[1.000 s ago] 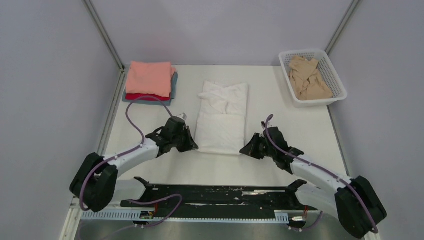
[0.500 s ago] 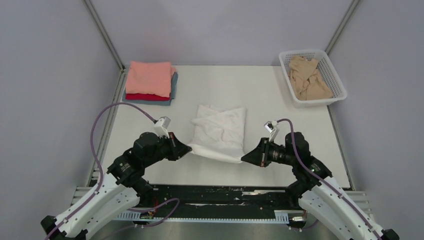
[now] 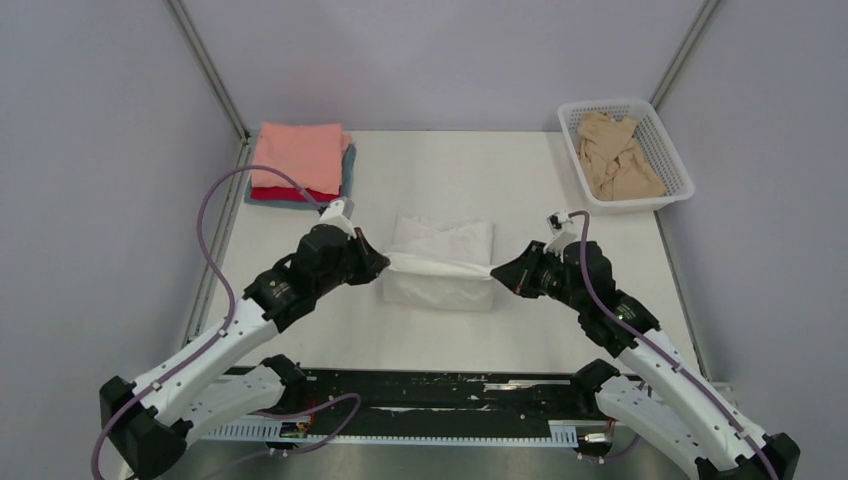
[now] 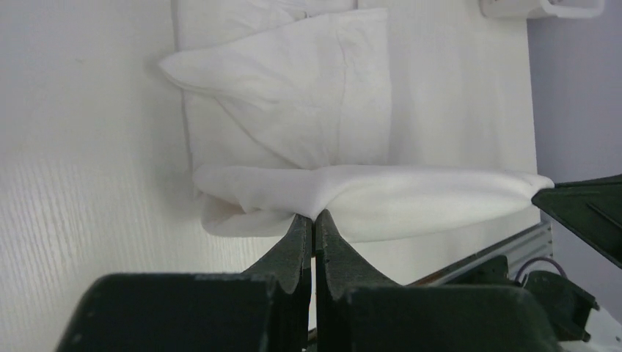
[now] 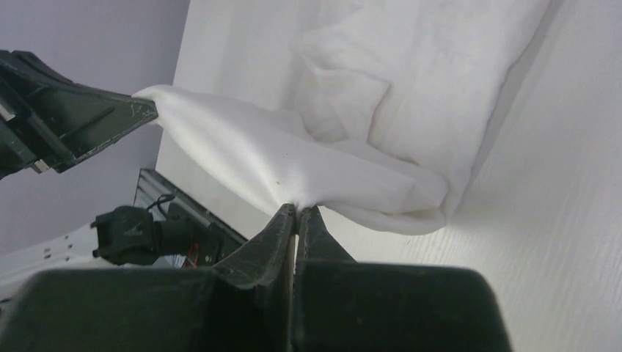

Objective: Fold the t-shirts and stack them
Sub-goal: Fold the long partially folded tshirt into a neat square

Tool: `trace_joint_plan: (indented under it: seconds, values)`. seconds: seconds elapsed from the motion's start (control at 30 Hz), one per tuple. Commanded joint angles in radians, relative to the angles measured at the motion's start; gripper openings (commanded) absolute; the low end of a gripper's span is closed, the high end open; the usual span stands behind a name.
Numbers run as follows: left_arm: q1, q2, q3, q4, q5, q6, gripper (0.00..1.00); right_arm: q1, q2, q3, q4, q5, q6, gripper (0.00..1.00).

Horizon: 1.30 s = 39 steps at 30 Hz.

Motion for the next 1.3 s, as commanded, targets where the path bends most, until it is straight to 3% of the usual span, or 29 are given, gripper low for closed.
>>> trace_joint_plan:
  seconds: [0.0,0.13,0.33,0.73,1.27]
  values:
    - [0.063,0.138,0.086,0.085,-0.054,0.048,0.0,-0.001,0.069,0.082,0.085,0.239,0.017,0.0]
    - [0.141,0.271,0.155,0.12,0.016,0.077,0.0,-0.005,0.1,0.108,0.11,0.372,0.008,0.0]
    - [0.204,0.416,0.25,0.13,0.068,0.116,0.0,-0.031,0.186,0.116,0.2,0.391,-0.014,0.0]
    - [0.305,0.627,0.361,0.135,0.088,0.122,0.0,-0.176,0.492,0.201,0.356,0.237,-0.037,0.0]
    - [0.353,0.966,0.566,0.098,0.099,0.13,0.01,-0.317,0.945,0.321,0.547,-0.009,-0.049,0.0]
